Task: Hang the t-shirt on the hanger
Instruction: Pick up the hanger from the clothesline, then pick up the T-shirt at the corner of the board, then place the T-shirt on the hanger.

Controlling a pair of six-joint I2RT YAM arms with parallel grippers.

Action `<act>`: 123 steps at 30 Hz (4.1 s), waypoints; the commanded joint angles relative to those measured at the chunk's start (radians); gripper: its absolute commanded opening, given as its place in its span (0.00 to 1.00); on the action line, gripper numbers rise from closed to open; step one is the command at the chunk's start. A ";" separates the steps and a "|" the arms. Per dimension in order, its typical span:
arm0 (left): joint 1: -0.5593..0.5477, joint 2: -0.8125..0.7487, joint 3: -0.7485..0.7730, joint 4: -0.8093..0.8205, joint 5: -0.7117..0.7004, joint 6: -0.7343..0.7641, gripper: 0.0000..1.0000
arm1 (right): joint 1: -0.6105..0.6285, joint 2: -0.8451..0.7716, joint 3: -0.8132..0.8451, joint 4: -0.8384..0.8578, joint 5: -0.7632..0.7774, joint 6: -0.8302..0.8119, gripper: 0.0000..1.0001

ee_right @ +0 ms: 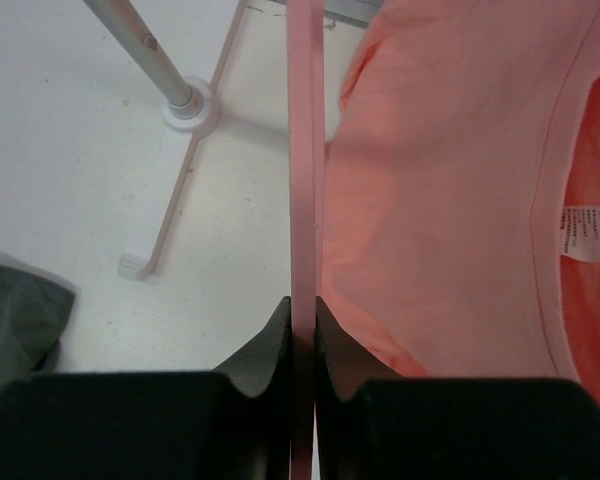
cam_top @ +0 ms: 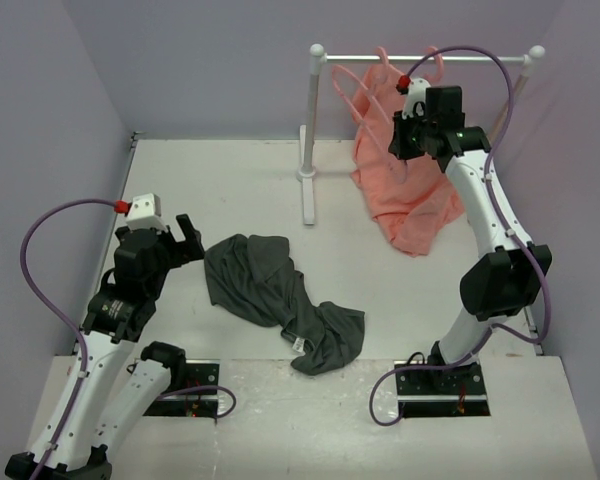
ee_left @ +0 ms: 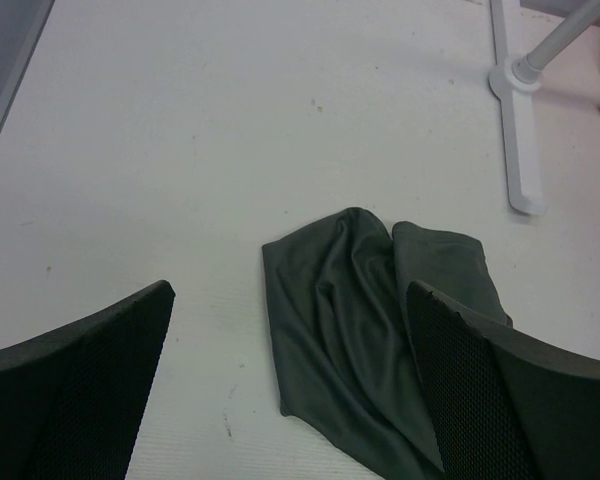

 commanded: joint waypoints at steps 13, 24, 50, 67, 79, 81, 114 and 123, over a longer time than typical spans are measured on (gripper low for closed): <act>-0.006 0.021 0.012 0.062 0.167 0.044 1.00 | -0.002 -0.095 0.076 0.029 -0.068 0.139 0.00; -0.028 0.106 0.012 0.109 0.551 -0.056 1.00 | 0.000 -0.311 -0.158 -0.046 -0.034 0.231 0.00; -1.119 0.690 -0.063 0.042 -0.284 -0.552 0.57 | 0.014 -1.113 -0.696 -0.081 -0.197 0.305 0.00; -1.012 0.734 -0.134 0.269 -0.306 -0.463 0.36 | 0.014 -1.185 -0.711 -0.123 -0.268 0.305 0.00; -0.988 0.737 -0.171 0.318 -0.274 -0.466 0.17 | 0.013 -1.208 -0.757 -0.123 -0.317 0.313 0.00; -0.985 0.731 -0.164 0.297 -0.293 -0.487 0.05 | 0.013 -1.217 -0.770 -0.126 -0.331 0.315 0.00; -0.291 1.024 0.373 0.245 0.214 -0.214 0.00 | 0.176 -1.137 -0.776 -0.313 -0.318 0.294 0.00; -0.211 0.985 0.300 0.296 0.276 -0.229 0.00 | 0.219 -1.064 -0.812 -0.337 -0.256 0.330 0.00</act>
